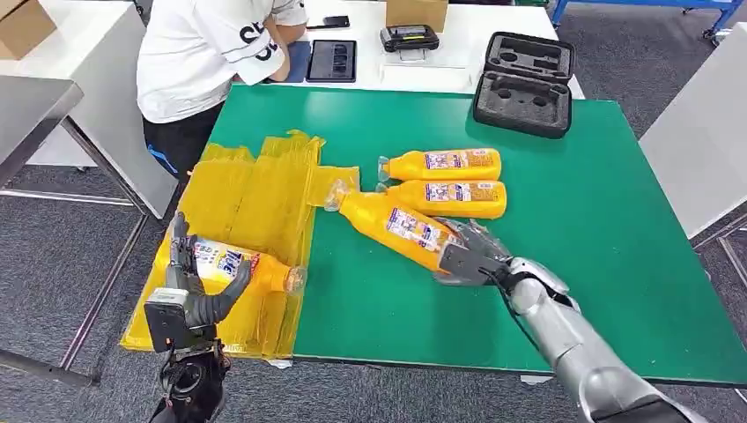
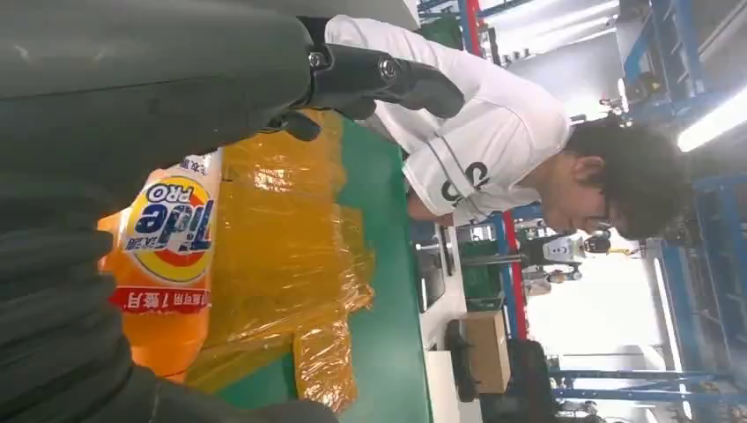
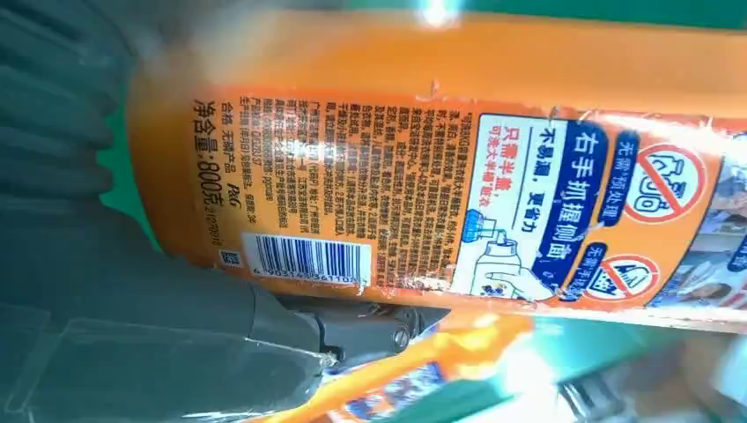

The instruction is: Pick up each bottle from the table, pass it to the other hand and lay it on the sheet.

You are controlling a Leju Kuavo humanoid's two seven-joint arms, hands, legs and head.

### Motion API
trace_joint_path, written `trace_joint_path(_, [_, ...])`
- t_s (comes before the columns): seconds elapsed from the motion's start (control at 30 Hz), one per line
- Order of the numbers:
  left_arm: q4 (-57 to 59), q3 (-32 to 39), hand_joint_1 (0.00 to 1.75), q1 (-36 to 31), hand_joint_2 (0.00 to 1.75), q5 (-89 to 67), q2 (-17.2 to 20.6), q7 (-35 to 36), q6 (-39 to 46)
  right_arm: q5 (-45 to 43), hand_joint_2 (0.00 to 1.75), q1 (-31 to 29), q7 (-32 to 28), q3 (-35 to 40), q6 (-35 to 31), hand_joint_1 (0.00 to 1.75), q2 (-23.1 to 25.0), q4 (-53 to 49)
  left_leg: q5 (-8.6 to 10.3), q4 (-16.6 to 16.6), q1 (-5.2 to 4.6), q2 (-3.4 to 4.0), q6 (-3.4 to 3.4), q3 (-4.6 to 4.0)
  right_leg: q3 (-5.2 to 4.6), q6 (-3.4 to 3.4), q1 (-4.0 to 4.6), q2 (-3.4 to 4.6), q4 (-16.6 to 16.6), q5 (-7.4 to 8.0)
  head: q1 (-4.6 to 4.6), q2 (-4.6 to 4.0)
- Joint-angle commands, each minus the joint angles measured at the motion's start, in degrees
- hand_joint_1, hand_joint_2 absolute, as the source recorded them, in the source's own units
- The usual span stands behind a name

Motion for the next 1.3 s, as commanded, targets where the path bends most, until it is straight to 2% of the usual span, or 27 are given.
trace_joint_path(0.03, [-0.4,2.1,0.00,-0.1,1.75,6.3,0.4,1.3,-6.8,-4.2,1.75,4.8,-1.5,-8.8,-1.7,1.75,4.6,-9.5,-0.08,0.0,0.01,0.09,-0.07,0.16,0.12,-0.08,0.01,0.09,0.0,-0.06,0.00,0.00])
trace_joint_path(0.1, [-0.3,2.5,0.00,0.0,1.75,12.1,0.6,1.9,-13.8,-4.5,1.75,5.7,-2.5,-10.2,-1.7,1.75,5.0,-10.5,-0.11,0.0,0.03,0.10,-0.08,0.21,0.17,-0.10,0.03,0.11,0.0,-0.07,0.00,0.00])
trace_joint_path(0.13, [0.1,1.8,0.00,0.0,1.75,17.5,1.4,3.3,-21.8,-5.1,1.75,6.1,-3.4,-10.8,-0.3,1.75,5.3,-10.7,-0.18,0.0,0.05,0.09,-0.11,0.36,0.33,-0.14,0.05,0.10,0.0,-0.14,0.00,0.00])
trace_joint_path(0.17, [0.2,1.9,0.00,0.1,1.75,17.7,1.6,3.3,-22.0,-5.1,1.75,6.1,-3.4,-10.8,-0.3,1.75,5.4,-10.6,-0.03,0.0,0.01,0.04,-0.05,0.06,0.04,-0.06,0.00,0.04,0.0,-0.02,0.00,0.00])
trace_joint_path(0.23, [1.5,2.2,0.00,0.1,1.75,26.4,2.0,5.0,-34.5,-5.5,1.75,6.5,-4.7,-11.6,0.6,1.75,6.4,-10.3,-0.06,0.0,0.01,0.05,-0.06,0.13,0.11,-0.07,0.00,0.05,0.0,-0.04,0.02,0.00])
trace_joint_path(0.33, [3.9,2.1,0.00,-0.7,1.75,27.8,2.3,7.1,-42.4,-5.7,1.75,7.4,-6.0,-12.5,1.5,1.75,7.6,-10.3,-0.09,-0.1,0.01,0.15,-0.08,0.21,0.16,-0.10,0.00,0.16,-0.1,-0.05,0.00,0.00])
trace_joint_path(0.5, [5.4,1.6,0.00,-1.7,1.75,26.8,2.3,7.5,-44.4,-5.6,1.75,7.9,-6.4,-12.7,1.9,1.75,7.8,-10.8,-0.10,-0.1,0.00,0.04,-0.10,0.26,0.22,-0.11,0.00,0.04,0.0,-0.09,0.00,0.00])
trace_joint_path(0.57, [7.6,0.4,0.00,-3.0,1.75,25.0,2.4,8.9,-47.2,-5.9,1.75,8.5,-7.5,-12.5,4.3,1.75,8.8,-10.9,-0.04,-0.1,-0.02,0.02,-0.06,0.13,0.08,-0.07,-0.02,0.03,0.0,-0.04,0.00,0.00])
trace_joint_path(0.73, [12.4,-3.0,0.00,-6.6,1.75,20.5,1.8,9.3,-47.3,-6.4,1.75,8.7,-8.7,-9.1,10.0,1.75,12.2,-9.4,-0.04,-0.1,0.02,0.04,-0.07,0.16,0.10,-0.09,0.01,0.05,-0.1,-0.03,0.00,0.00])
trace_joint_path(0.9, [13.4,-3.5,0.00,-7.2,1.75,19.2,1.3,9.1,-46.5,-6.3,1.75,8.4,-9.1,-7.7,9.2,1.75,13.1,-8.0,-0.08,-0.1,0.03,0.03,-0.09,0.27,0.21,-0.12,0.02,0.04,-0.1,-0.08,0.00,0.00])
trace_joint_path(1.0, [16.3,-4.7,0.00,-8.9,1.75,18.5,0.9,9.9,-47.0,-7.5,1.75,9.6,-10.0,-5.8,12.2,1.75,14.3,-8.6,-0.11,0.0,0.03,0.03,-0.09,0.29,0.24,-0.11,0.03,0.04,-0.1,-0.11,0.02,0.00])
trace_joint_path(1.13, [19.0,-5.6,0.00,-10.4,1.75,18.9,0.6,9.2,-47.7,-8.1,1.75,9.3,-10.0,-1.5,12.5,1.75,14.6,-7.0,-0.05,-0.1,0.02,0.04,-0.06,0.15,0.10,-0.07,0.00,0.04,-0.1,-0.05,0.02,0.00])
trace_joint_path(1.23, [19.1,-5.4,0.00,-10.5,1.75,21.2,0.8,8.9,-50.2,-8.0,1.75,9.1,-10.0,0.5,12.3,1.75,14.6,-5.3,-0.24,-0.1,0.06,0.05,-0.18,0.64,0.58,-0.21,0.05,0.07,-0.1,-0.24,0.02,0.00])
trace_joint_path(1.3, [19.0,-5.3,0.00,-10.6,1.75,22.4,1.0,8.7,-51.7,-8.2,1.75,9.1,-10.1,0.9,12.6,1.75,14.6,-4.7,-0.09,-0.1,0.02,0.01,-0.10,0.33,0.28,-0.12,0.01,0.02,-0.1,-0.10,0.02,0.00])
